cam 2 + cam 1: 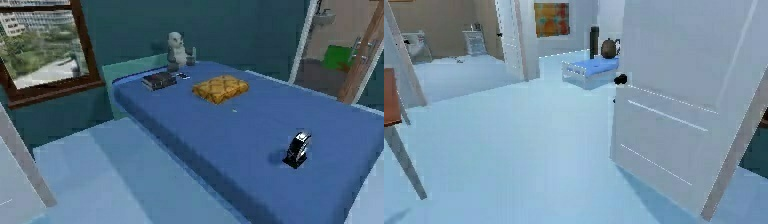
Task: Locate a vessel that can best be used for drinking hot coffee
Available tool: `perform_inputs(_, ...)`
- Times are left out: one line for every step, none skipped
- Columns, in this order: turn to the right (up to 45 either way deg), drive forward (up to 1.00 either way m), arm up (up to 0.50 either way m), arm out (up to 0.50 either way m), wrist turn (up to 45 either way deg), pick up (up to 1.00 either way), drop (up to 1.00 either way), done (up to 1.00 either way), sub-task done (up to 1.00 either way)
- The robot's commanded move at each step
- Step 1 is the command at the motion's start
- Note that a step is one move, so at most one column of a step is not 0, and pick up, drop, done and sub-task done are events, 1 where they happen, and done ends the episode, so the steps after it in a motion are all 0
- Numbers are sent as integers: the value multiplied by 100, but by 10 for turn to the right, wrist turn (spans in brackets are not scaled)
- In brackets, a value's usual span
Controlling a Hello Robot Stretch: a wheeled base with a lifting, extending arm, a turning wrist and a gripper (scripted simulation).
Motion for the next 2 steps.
perform_inputs(-300, 0, 0, 0, 0, 0, 0, 0, 0)
perform_inputs(0, 100, 0, 0, 0, 0, 0, 0, 0)
